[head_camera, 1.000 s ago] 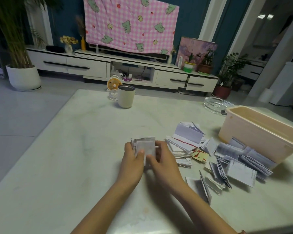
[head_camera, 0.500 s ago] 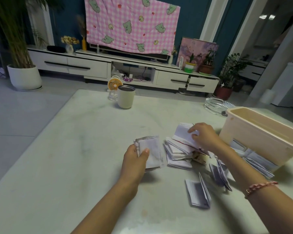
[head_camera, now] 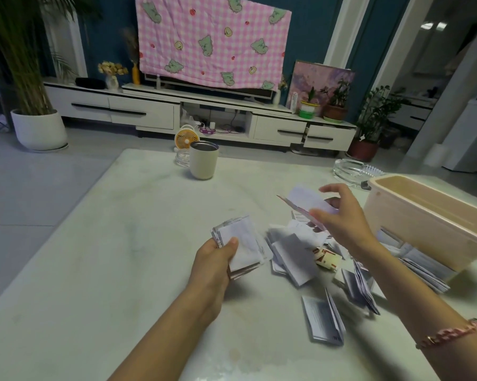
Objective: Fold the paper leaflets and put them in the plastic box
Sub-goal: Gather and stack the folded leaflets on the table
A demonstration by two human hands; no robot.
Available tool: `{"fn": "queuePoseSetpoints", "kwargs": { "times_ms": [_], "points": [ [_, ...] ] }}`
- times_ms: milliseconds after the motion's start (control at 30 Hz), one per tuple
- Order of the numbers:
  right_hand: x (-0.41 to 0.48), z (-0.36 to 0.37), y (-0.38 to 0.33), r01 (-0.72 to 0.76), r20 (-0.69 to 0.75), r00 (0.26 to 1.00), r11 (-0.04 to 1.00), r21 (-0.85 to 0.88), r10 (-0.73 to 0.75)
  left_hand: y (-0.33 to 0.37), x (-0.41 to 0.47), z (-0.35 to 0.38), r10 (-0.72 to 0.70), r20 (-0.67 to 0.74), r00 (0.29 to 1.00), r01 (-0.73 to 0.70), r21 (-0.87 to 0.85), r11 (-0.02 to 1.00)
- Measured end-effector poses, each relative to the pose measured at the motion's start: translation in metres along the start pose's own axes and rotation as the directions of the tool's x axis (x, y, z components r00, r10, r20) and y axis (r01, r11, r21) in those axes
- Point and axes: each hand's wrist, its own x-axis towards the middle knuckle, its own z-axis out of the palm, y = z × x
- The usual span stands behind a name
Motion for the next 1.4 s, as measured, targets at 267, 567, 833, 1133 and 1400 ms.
{"fn": "queuePoseSetpoints", "kwargs": {
  "times_ms": [267, 567, 833, 1133, 1400],
  "points": [
    [-0.040, 0.029, -0.028, -0.159, 0.258, 0.961, 0.966, 0.205, 0.103, 0.015, -0.009, 0.005, -0.029, 0.218, 0.975, 0.084, -0.246, 0.966],
    [-0.064, 0.055, -0.041, -0.053, 0.354, 0.935, 0.985, 0.166, -0.010, 0.016, -0.011, -0.003, 0.085, 0.103, 0.991, -0.083, -0.018, 0.996],
    [-0.059, 0.049, -0.037, -0.076, 0.287, 0.958, 0.963, 0.257, -0.001, 0.026, -0.012, -0.005, 0.056, 0.148, 0.987, -0.031, -0.168, 0.985],
    [-0.057, 0.047, -0.035, -0.080, 0.152, 0.988, 0.958, 0.275, 0.039, 0.026, -0.008, -0.013, 0.125, -0.015, 0.992, -0.126, -0.047, 0.991],
    [-0.064, 0.049, -0.040, -0.106, 0.312, 0.949, 0.974, 0.201, 0.039, 0.021, -0.010, -0.009, 0.091, 0.020, 0.996, -0.092, 0.022, 0.996]
  ]
}}
